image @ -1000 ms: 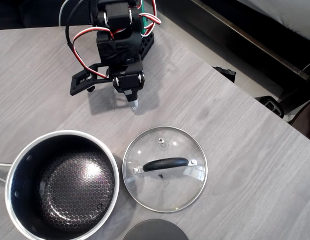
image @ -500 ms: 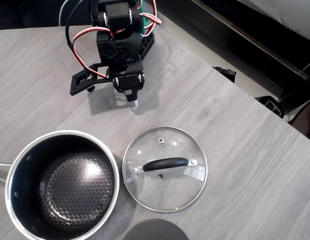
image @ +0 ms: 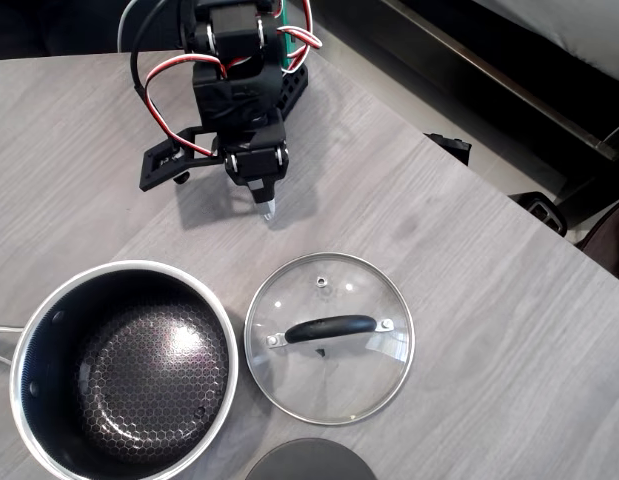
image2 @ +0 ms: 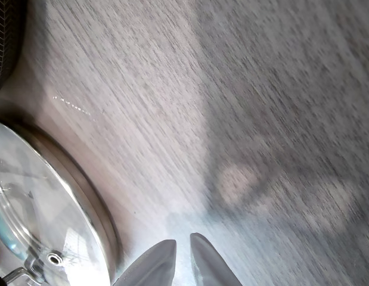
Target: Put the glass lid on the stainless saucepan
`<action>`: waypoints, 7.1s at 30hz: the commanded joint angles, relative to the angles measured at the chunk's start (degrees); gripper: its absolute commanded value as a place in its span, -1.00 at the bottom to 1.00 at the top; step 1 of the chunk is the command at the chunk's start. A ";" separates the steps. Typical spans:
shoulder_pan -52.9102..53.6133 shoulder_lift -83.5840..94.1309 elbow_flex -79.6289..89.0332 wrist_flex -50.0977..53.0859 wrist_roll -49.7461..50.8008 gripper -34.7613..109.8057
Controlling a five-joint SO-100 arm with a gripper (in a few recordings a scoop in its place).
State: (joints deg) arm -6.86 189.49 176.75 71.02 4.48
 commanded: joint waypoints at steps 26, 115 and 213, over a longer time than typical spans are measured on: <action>-4.39 1.67 0.53 -0.09 -0.35 -0.52; -13.45 -108.63 -114.61 17.67 2.55 -0.52; 17.05 -121.82 -160.31 32.08 -12.04 -0.52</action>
State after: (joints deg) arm 11.25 64.78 18.98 102.57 -7.21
